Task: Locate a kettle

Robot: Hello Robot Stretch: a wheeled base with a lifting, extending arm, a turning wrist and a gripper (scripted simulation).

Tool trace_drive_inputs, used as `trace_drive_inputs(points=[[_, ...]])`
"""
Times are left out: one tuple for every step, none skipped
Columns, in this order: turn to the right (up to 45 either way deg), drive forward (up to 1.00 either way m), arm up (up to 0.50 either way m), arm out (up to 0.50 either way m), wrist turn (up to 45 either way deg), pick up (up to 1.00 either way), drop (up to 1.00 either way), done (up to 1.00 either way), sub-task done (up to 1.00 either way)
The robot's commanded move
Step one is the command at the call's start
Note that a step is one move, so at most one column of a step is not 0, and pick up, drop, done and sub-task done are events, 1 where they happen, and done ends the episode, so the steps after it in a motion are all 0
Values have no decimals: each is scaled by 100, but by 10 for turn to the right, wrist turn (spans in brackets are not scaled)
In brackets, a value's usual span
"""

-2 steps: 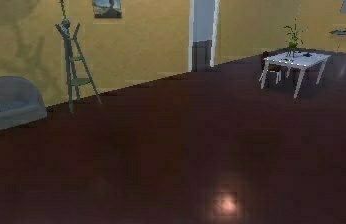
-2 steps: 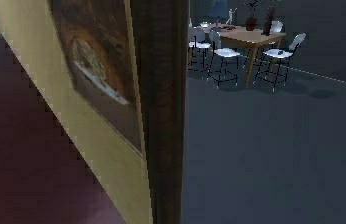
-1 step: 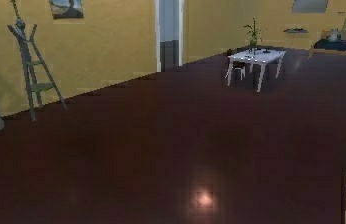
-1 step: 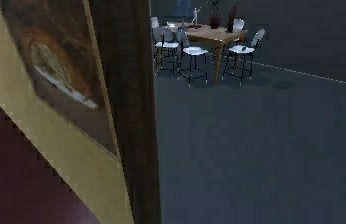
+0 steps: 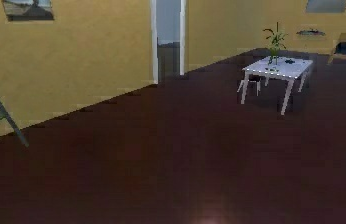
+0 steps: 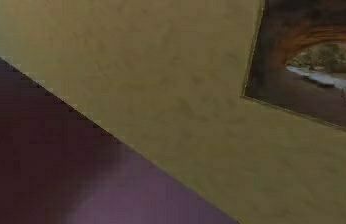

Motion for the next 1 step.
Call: trace_drive_inputs(points=[[0,100,0,0,0,0,0,0,0]])
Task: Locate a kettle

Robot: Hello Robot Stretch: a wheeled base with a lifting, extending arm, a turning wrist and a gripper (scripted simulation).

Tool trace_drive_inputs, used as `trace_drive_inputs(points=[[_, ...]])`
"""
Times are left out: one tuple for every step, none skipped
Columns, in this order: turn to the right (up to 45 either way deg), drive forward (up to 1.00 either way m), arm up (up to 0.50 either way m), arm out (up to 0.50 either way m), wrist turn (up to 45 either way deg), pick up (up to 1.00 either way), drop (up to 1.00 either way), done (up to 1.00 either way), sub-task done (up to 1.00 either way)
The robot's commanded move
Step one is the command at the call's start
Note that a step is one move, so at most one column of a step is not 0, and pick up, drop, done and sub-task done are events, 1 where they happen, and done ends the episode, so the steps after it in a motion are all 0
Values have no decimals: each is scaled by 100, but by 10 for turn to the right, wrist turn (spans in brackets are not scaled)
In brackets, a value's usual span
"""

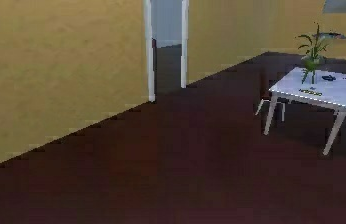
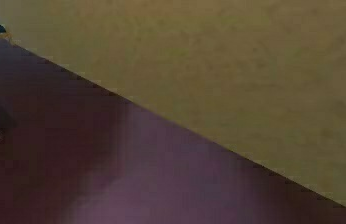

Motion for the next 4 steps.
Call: trace_drive_inputs(points=[[0,100,0,0,0,0,0,0,0],[0,100,0,0,0,0,0,0,0],[0,100,0,0,0,0,0,0,0],[0,65,0,0,0,0,0,0,0]])
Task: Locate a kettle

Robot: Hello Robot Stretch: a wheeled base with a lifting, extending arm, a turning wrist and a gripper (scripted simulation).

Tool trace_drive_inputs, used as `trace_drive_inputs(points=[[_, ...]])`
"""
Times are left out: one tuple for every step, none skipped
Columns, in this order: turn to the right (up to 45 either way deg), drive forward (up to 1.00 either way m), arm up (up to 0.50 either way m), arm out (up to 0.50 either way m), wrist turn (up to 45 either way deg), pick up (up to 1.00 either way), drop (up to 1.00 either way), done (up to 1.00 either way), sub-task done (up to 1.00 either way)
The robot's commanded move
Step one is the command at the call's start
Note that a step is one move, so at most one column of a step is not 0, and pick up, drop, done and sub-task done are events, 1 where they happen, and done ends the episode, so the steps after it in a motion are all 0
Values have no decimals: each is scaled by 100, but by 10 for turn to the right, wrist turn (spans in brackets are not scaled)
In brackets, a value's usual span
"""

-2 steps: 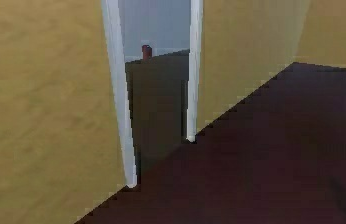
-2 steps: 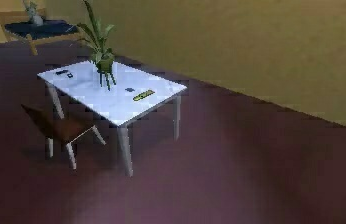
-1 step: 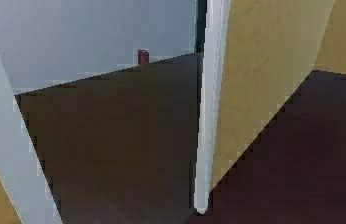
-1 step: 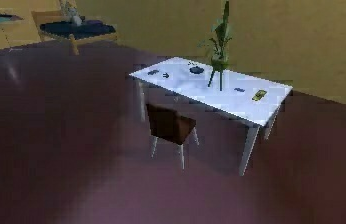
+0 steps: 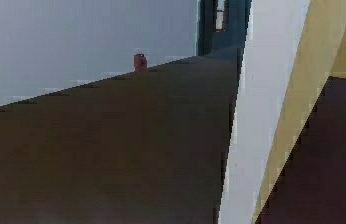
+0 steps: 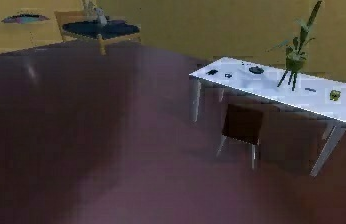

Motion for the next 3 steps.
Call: trace_drive_inputs(points=[[-270,0,0,0,0,0,0,0,0],[0,45,0,0,0,0,0,0,0],[180,0,0,0,0,0,0,0,0]])
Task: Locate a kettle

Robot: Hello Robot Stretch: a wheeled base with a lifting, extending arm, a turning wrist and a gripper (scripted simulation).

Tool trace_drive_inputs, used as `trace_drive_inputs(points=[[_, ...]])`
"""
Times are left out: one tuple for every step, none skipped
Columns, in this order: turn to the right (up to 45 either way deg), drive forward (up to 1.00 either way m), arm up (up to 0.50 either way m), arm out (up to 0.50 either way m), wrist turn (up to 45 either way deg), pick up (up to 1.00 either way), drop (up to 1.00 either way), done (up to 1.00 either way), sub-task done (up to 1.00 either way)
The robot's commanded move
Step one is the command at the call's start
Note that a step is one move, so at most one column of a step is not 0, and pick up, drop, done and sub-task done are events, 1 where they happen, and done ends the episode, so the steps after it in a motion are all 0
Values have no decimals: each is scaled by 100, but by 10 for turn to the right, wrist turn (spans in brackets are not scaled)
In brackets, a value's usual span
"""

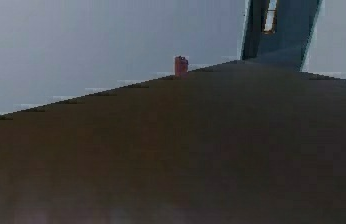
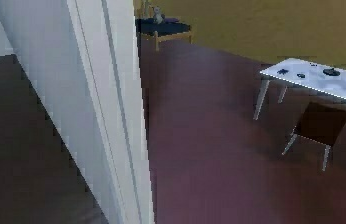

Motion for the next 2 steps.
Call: trace_drive_inputs(points=[[30,0,0,0,0,0,0,0,0],[-210,0,0,0,0,0,0,0,0]])
